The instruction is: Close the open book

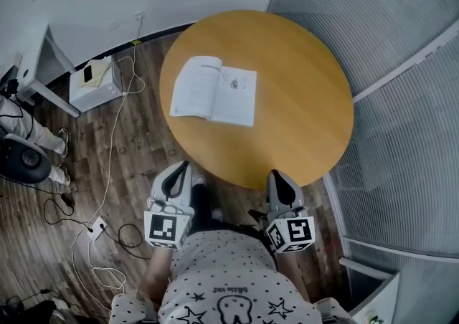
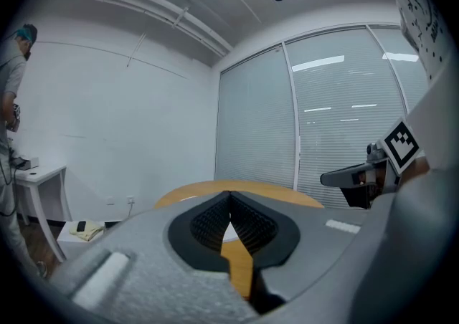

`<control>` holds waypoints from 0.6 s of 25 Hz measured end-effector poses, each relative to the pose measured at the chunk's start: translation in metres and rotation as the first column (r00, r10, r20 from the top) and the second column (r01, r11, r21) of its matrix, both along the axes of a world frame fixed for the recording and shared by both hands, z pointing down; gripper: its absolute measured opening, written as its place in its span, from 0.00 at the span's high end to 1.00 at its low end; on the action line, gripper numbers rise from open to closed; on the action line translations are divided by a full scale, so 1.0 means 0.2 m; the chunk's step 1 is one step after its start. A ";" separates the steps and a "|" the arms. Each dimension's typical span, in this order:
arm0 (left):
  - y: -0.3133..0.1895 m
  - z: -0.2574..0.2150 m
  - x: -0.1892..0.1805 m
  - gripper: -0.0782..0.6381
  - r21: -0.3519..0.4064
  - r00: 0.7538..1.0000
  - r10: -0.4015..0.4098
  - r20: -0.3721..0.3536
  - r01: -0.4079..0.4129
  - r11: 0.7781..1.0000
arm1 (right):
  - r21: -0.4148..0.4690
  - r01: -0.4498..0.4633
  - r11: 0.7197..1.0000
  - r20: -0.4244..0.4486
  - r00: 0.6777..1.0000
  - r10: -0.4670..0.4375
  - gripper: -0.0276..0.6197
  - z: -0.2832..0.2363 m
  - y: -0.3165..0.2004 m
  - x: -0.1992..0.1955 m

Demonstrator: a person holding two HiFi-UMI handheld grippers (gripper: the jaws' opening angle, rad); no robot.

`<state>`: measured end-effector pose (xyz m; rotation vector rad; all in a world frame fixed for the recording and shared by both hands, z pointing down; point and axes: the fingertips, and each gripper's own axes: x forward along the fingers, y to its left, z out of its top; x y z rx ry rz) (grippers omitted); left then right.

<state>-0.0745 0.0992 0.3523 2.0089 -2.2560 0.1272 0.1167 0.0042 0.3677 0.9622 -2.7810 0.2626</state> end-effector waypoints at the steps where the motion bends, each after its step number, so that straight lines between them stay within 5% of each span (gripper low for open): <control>1: -0.03 0.01 -0.03 0.88 -0.001 1.000 0.006 -0.002 -0.006 1.000 | -0.001 -0.005 1.000 -0.003 1.000 0.005 0.95 0.00 -0.02 -0.03; 15: -0.36 0.03 -0.48 0.88 -0.009 0.989 0.146 -0.017 -0.146 0.989 | 0.009 -0.142 0.990 -0.020 0.990 0.142 0.95 -0.04 -0.26 -0.41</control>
